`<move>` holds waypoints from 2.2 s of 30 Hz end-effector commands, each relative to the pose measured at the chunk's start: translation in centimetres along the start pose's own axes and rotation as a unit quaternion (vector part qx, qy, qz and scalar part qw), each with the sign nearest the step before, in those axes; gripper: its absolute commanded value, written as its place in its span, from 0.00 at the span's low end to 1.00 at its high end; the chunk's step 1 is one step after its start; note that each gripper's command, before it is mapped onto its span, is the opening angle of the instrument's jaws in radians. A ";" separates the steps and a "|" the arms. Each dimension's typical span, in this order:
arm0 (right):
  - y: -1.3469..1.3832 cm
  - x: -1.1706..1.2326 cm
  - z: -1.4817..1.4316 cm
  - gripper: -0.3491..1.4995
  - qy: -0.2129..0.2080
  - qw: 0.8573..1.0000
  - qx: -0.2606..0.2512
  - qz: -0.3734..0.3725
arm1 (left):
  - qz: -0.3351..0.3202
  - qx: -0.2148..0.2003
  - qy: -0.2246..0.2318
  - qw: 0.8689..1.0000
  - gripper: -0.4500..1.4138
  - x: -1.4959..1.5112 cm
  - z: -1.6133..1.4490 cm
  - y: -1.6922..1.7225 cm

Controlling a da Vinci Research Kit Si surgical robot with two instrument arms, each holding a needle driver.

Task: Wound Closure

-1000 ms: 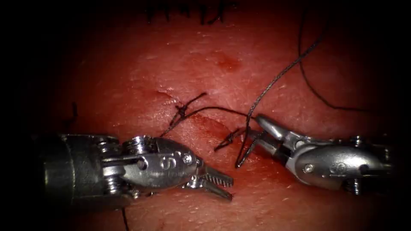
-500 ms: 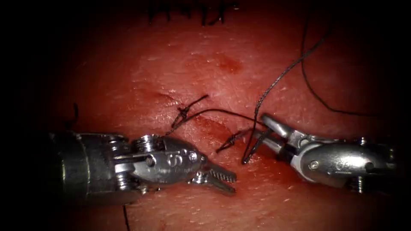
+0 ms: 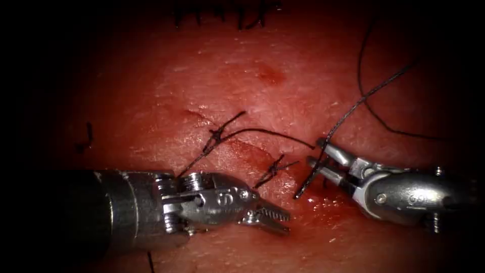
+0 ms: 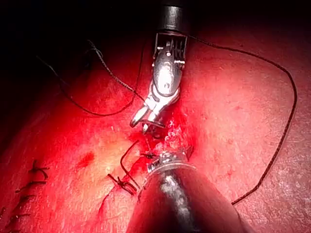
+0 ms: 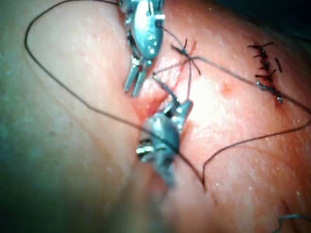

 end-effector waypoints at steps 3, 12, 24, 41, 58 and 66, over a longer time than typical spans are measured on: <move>-0.05 -0.17 0.07 0.00 0.000 1.000 0.006 0.012 | 0.000 -0.006 -0.008 1.000 0.17 -0.04 0.11 0.00; -0.08 -0.27 0.10 0.00 0.000 1.000 0.008 0.024 | 0.002 -0.012 -0.008 1.000 0.18 -0.01 0.03 -0.02; -0.19 -0.21 0.10 0.00 -0.013 0.998 0.024 0.048 | 0.003 -0.009 -0.007 1.000 0.19 0.01 -0.03 -0.02; -0.37 -0.24 0.09 0.00 -0.013 0.989 0.051 0.135 | 0.003 -0.008 -0.007 1.000 0.20 0.01 -0.03 -0.02; -0.60 -0.29 0.10 0.00 0.017 0.971 0.091 0.218 | 0.003 -0.007 -0.006 1.000 0.20 0.02 -0.07 -0.02; -0.82 -0.23 0.14 0.00 0.027 0.961 0.115 0.249 | 0.003 -0.005 -0.006 1.000 0.19 0.02 -0.07 -0.02</move>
